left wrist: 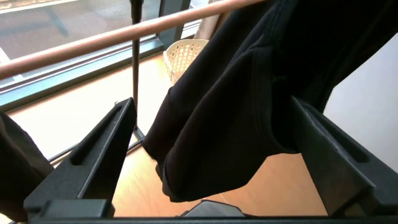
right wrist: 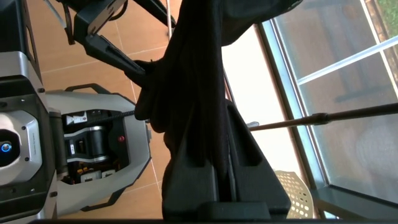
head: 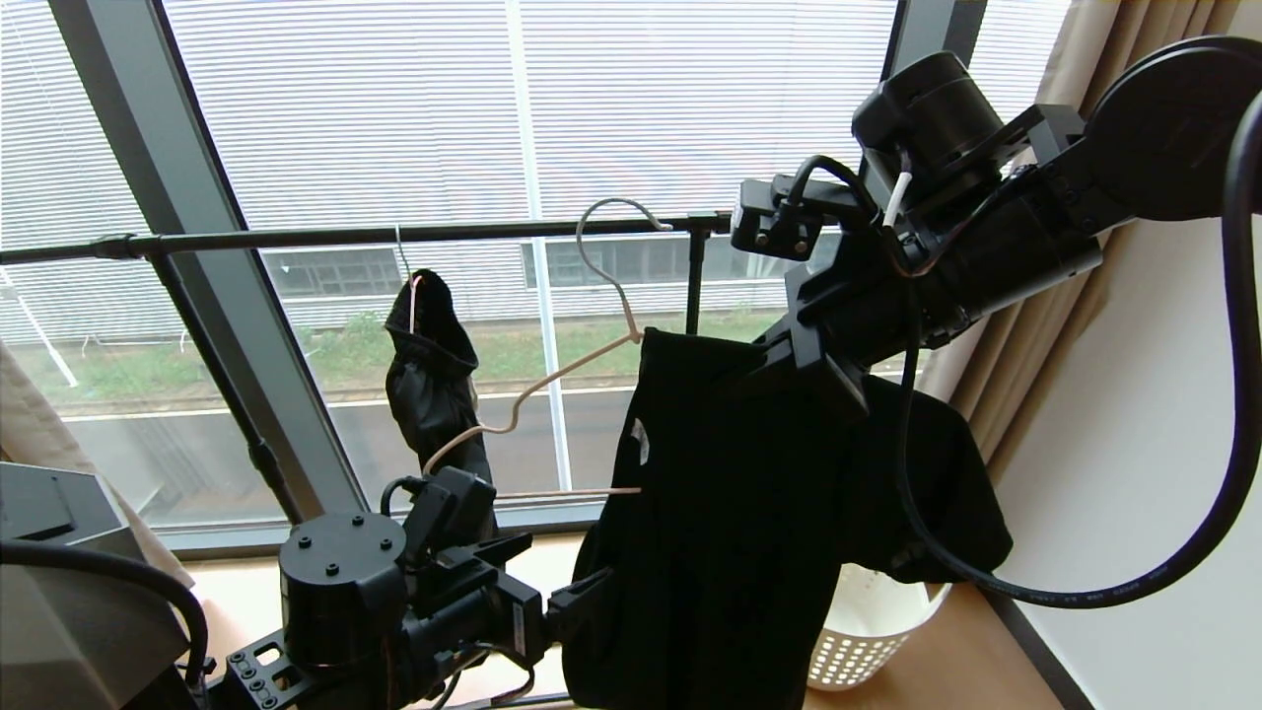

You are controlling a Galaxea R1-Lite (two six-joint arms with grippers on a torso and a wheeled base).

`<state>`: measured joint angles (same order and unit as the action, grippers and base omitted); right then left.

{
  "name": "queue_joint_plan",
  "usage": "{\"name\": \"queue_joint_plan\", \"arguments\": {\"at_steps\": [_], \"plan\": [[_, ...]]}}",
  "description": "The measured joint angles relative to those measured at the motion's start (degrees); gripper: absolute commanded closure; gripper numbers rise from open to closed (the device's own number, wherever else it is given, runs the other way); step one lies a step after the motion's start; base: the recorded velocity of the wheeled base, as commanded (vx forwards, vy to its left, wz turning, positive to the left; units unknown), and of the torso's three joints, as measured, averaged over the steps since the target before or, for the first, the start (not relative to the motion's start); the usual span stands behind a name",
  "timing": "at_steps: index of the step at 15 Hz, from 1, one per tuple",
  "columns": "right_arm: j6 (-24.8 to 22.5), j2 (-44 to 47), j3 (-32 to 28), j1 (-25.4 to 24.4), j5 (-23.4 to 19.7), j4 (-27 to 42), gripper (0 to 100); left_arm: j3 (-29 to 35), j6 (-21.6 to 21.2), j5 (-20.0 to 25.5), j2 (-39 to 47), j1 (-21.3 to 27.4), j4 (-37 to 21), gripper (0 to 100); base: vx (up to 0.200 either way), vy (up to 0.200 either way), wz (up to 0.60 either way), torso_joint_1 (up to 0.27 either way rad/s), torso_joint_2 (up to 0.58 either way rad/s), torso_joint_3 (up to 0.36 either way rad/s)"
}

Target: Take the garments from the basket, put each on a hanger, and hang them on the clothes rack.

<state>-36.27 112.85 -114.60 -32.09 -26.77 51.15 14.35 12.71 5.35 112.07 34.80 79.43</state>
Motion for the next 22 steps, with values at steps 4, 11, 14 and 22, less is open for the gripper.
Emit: {"name": "queue_joint_plan", "arguments": {"at_steps": [4,11,14,22], "plan": [[0.0,-0.22,0.0,0.01,-0.05,0.09,100,0.12,0.01,-0.54,0.59,0.09,0.0,100,0.0,0.0,0.0,0.0,0.0,0.0],[-0.05,-2.1,0.52,1.46,-0.13,0.46,100,-0.05,0.26,-0.45,0.55,-0.66,3.28,100,0.0,0.0,0.0,0.0,0.0,0.0],[-0.16,-3.12,2.39,3.29,-0.24,0.27,100,-0.07,0.28,-0.32,0.48,-1.73,3.52,100,0.0,0.0,0.0,0.0,0.0,0.0],[-0.65,-4.58,5.71,6.64,-0.4,0.17,100,-0.88,0.23,-0.07,0.44,-3.91,6.9,100,0.0,0.0,0.0,0.0,0.0,0.0]]}}
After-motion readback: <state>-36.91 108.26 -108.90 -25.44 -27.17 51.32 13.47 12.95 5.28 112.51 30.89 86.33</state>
